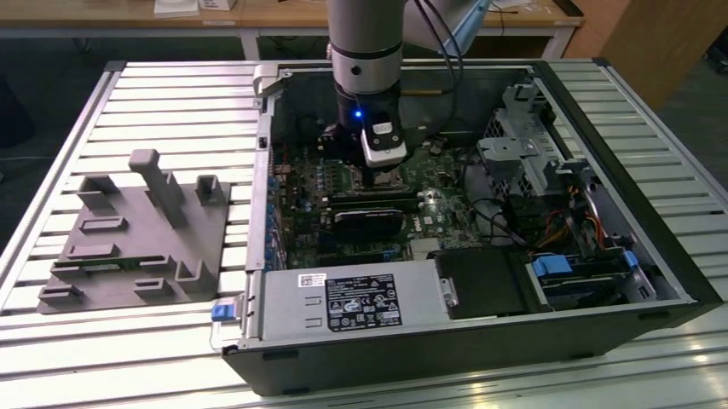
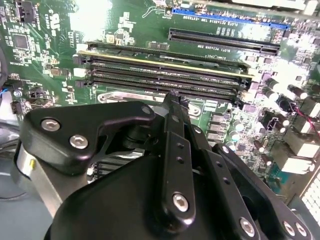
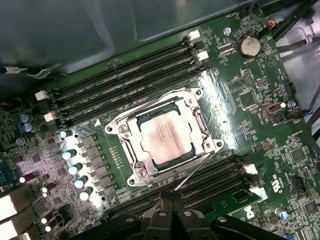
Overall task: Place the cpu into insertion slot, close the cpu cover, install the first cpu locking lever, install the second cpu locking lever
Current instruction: 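Install the second cpu locking lever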
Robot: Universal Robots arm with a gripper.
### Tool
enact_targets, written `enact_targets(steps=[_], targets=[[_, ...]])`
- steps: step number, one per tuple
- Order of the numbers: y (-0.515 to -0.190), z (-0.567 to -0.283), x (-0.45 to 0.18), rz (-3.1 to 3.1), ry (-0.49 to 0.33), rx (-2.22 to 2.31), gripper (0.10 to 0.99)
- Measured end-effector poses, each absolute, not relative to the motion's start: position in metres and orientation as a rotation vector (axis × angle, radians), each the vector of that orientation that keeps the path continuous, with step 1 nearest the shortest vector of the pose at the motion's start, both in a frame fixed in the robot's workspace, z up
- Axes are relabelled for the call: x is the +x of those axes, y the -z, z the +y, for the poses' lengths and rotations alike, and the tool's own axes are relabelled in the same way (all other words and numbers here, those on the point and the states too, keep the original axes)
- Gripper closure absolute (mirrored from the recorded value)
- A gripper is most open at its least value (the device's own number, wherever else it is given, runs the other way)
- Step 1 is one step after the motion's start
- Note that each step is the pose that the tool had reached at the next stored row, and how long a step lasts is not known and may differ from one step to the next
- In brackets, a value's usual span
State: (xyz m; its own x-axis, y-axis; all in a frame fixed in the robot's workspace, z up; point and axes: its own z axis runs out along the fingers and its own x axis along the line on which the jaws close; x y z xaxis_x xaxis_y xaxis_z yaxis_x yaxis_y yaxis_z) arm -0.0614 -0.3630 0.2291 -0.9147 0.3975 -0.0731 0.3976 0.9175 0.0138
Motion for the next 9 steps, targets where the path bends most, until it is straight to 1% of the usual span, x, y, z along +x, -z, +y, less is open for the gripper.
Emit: enact_targets(steps=[9], targets=[[-0.2270,-0.3629,-0.0614,3.043,-0.006,0.387,0.980]])
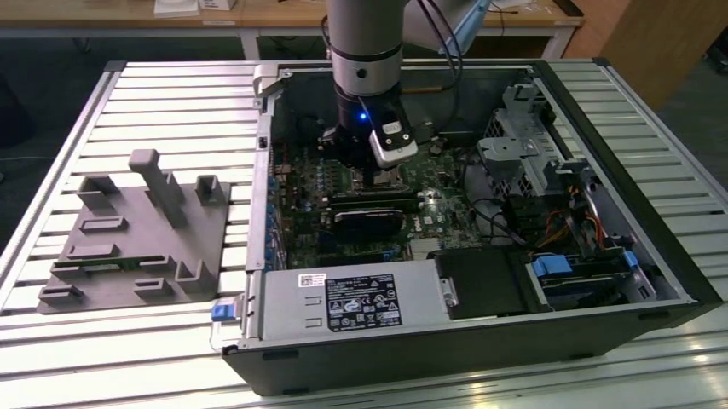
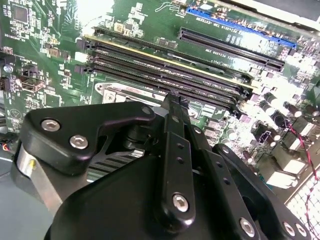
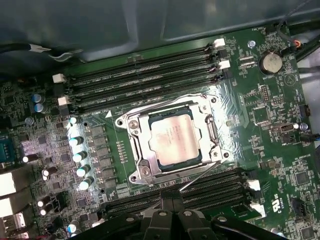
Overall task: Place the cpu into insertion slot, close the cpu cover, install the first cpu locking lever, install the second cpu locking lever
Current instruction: 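Install the second cpu locking lever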
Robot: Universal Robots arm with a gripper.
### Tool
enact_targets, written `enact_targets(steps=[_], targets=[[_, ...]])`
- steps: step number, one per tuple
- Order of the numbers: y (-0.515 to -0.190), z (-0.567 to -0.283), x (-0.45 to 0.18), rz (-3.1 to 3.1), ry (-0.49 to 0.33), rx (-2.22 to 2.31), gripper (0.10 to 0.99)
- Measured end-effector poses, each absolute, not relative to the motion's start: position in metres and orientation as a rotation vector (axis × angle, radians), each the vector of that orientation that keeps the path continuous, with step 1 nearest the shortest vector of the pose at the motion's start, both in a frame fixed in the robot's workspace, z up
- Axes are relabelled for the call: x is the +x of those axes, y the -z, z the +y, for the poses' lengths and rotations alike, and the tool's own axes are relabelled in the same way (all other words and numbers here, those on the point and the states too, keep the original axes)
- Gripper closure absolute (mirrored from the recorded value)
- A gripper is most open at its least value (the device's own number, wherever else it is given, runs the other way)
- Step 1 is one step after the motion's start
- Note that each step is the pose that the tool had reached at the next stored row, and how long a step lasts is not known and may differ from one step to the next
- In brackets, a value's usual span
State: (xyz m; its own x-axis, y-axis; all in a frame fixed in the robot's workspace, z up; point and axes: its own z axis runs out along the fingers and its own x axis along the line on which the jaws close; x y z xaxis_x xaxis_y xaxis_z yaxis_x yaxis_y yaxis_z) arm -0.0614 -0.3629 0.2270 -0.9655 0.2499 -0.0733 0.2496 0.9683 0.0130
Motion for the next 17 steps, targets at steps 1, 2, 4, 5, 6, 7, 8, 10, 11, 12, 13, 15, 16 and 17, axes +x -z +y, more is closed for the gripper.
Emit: enact_targets(steps=[1,2,4,5,6,7,8,10,11,12,13,15,16,17], targets=[[-0.2270,-0.3629,-0.0614,3.043,-0.006,0.386,0.980],[-0.2270,-0.3630,-0.0614,3.043,-0.006,0.386,0.980],[-0.2270,-0.3632,-0.0615,3.043,-0.007,0.386,0.980],[-0.2270,-0.3635,-0.0614,3.043,-0.010,0.386,0.980],[-0.2269,-0.3638,-0.0614,3.044,-0.014,0.385,0.980],[-0.2269,-0.3644,-0.0614,3.044,-0.024,0.385,0.980],[-0.2268,-0.3650,-0.0614,3.045,-0.035,0.384,0.980],[-0.2267,-0.3663,-0.0614,3.047,-0.052,0.382,0.980],[-0.2266,-0.3671,-0.0615,3.047,-0.060,0.381,0.980],[-0.2265,-0.3678,-0.0615,3.048,-0.070,0.381,0.980],[-0.2263,-0.3685,-0.0615,3.049,-0.082,0.380,0.980],[-0.2257,-0.3700,-0.0616,3.050,-0.108,0.380,0.980],[-0.2253,-0.3708,-0.0616,3.051,-0.121,0.379,0.980],[-0.2249,-0.3716,-0.0617,3.051,-0.132,0.379,0.980]])
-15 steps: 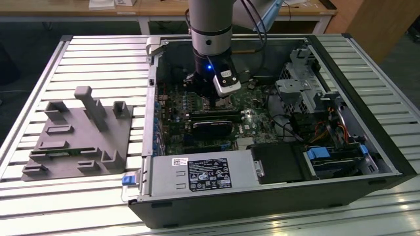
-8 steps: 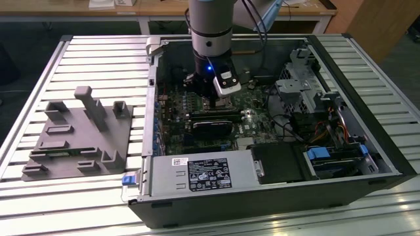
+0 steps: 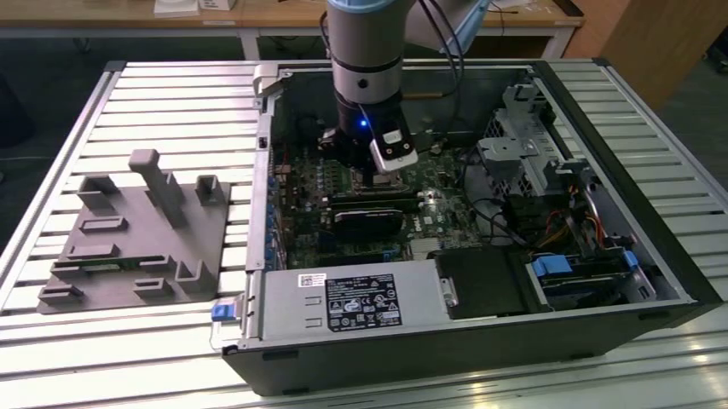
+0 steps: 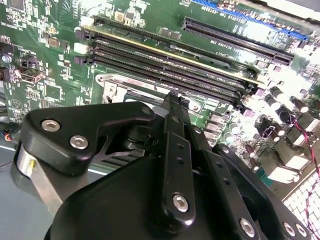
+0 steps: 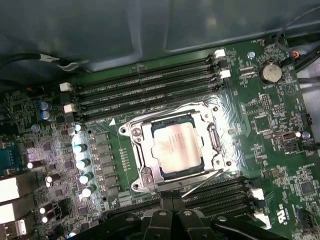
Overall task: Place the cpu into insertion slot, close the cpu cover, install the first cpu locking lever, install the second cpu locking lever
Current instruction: 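Install the second cpu locking lever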
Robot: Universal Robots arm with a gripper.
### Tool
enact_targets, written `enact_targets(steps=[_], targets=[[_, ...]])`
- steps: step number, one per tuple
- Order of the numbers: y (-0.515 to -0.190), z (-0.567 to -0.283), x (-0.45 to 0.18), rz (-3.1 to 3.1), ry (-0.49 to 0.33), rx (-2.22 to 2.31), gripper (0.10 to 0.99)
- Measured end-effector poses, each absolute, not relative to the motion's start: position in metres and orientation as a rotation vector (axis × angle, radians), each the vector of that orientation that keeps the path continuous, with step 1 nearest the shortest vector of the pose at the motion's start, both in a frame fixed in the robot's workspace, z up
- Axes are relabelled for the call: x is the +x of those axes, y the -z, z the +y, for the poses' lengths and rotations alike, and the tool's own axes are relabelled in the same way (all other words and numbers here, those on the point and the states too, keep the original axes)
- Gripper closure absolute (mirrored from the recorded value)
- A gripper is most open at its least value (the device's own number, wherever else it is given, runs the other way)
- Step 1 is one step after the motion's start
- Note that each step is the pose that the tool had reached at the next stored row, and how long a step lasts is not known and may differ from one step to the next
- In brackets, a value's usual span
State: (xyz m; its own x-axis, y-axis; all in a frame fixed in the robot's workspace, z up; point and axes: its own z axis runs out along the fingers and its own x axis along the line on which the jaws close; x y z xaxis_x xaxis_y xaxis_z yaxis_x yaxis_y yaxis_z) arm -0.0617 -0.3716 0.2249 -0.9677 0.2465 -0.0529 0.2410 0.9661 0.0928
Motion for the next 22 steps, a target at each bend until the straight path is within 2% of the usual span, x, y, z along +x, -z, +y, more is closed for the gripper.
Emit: enact_targets(steps=[22], targets=[[-0.220,-0.395,-0.066,3.054,-0.317,0.370,0.980]])
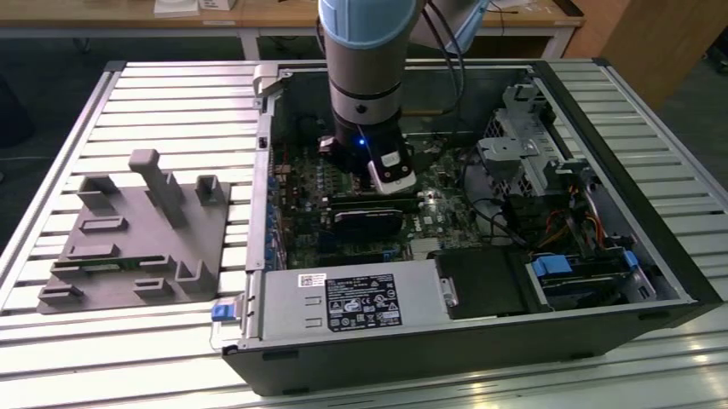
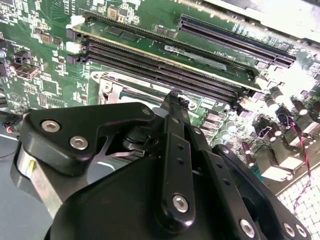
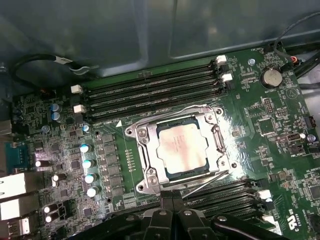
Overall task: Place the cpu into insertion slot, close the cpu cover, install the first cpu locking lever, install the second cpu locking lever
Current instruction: 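Install the second cpu locking lever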
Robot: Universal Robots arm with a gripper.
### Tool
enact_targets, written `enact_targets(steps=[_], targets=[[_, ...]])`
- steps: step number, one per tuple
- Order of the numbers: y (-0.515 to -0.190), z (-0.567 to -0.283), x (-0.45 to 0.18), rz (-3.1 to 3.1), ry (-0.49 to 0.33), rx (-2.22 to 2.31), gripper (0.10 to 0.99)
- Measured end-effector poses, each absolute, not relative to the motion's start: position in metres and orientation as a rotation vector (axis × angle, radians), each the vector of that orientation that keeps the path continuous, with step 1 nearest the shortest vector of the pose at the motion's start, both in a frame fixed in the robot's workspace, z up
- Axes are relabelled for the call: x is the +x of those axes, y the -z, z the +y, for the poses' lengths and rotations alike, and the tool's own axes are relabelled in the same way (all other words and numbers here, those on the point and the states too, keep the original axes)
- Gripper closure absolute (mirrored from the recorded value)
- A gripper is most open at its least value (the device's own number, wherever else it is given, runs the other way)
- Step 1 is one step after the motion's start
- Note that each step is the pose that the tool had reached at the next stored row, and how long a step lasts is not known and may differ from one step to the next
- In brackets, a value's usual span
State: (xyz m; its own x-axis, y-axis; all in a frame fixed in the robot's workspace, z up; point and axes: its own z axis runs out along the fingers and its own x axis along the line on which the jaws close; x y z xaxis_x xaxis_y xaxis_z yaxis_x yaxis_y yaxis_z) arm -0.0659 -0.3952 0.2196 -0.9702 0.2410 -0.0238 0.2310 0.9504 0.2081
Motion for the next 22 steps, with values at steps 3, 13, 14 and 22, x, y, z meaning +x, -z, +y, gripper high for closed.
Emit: enact_targets(steps=[3,13,14,22], targets=[[-0.219,-0.399,-0.066,3.054,-0.337,0.368,0.980],[-0.212,-0.407,-0.073,3.050,-0.437,0.366,0.980],[-0.211,-0.408,-0.074,3.049,-0.445,0.365,0.980],[-0.205,-0.415,-0.076,3.047,-0.487,0.363,0.980]])
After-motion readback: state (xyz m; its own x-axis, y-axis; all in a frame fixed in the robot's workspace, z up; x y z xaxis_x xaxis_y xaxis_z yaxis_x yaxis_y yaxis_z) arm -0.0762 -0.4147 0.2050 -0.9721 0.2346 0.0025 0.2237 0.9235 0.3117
